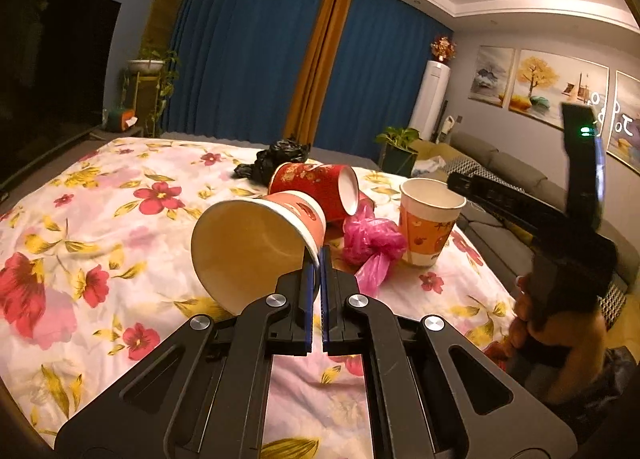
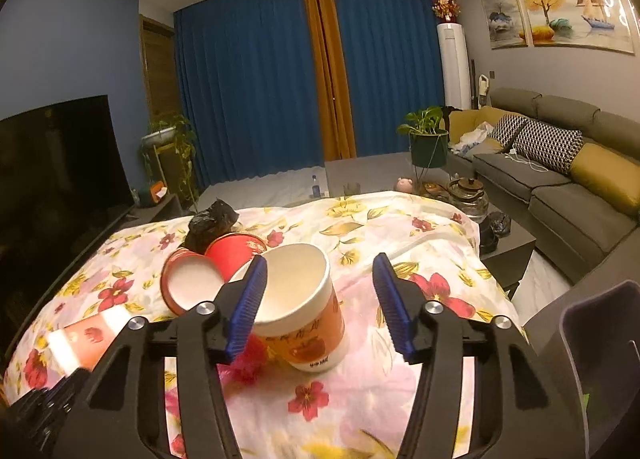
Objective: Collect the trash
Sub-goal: 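Grasp the white paper cup rim with the left tool while the right tool grasps the orange-printed cup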
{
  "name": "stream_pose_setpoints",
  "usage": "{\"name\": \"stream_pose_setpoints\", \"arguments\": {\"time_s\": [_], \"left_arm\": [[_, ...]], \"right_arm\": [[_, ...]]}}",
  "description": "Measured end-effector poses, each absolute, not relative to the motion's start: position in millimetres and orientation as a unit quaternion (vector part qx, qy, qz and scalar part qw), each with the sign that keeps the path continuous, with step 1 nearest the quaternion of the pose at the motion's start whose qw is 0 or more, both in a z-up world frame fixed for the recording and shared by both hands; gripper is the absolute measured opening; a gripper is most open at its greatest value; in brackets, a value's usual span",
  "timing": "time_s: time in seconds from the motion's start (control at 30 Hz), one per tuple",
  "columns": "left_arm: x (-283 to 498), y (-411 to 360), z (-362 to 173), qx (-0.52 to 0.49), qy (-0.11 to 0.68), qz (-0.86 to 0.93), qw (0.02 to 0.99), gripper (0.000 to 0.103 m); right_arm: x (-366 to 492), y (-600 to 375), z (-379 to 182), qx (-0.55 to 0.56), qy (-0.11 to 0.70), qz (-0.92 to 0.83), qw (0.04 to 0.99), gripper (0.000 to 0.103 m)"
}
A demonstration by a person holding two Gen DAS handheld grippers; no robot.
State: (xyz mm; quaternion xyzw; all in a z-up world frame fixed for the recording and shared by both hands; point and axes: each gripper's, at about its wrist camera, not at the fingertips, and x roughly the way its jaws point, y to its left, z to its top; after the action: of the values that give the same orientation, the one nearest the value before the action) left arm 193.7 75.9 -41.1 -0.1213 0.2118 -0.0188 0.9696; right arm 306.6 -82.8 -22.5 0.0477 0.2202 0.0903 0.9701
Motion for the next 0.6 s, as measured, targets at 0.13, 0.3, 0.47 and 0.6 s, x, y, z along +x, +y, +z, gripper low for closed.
{"name": "stream_pose_setpoints", "arguments": {"time_s": [0.13, 0.3, 0.47, 0.6], "left_arm": [[190.6, 76.6, -41.5, -0.122, 0.213, -0.019, 0.969, 0.002], [188.0, 76.0, -40.7, -0.122, 0.212, -0.020, 0.969, 0.002], [183.7, 71.6, -39.5, -0.120, 0.211, -0.024, 0.970, 0.002], [179.1, 68.2, -37.7, -0.119, 0.210, -0.025, 0.970, 0.002]], "right_arm": [[313.5, -86.5, -31.8, 0.053, 0.238, 0.093, 0.965, 0.042], [309.8, -91.9, -42.0, 0.054, 0.257, 0.103, 0.959, 0.028], [298.9, -95.5, -47.0, 0.056, 0.262, 0.114, 0.957, 0.011], [285.7, -99.3, -45.1, 0.054, 0.252, 0.114, 0.960, 0.009]]}}
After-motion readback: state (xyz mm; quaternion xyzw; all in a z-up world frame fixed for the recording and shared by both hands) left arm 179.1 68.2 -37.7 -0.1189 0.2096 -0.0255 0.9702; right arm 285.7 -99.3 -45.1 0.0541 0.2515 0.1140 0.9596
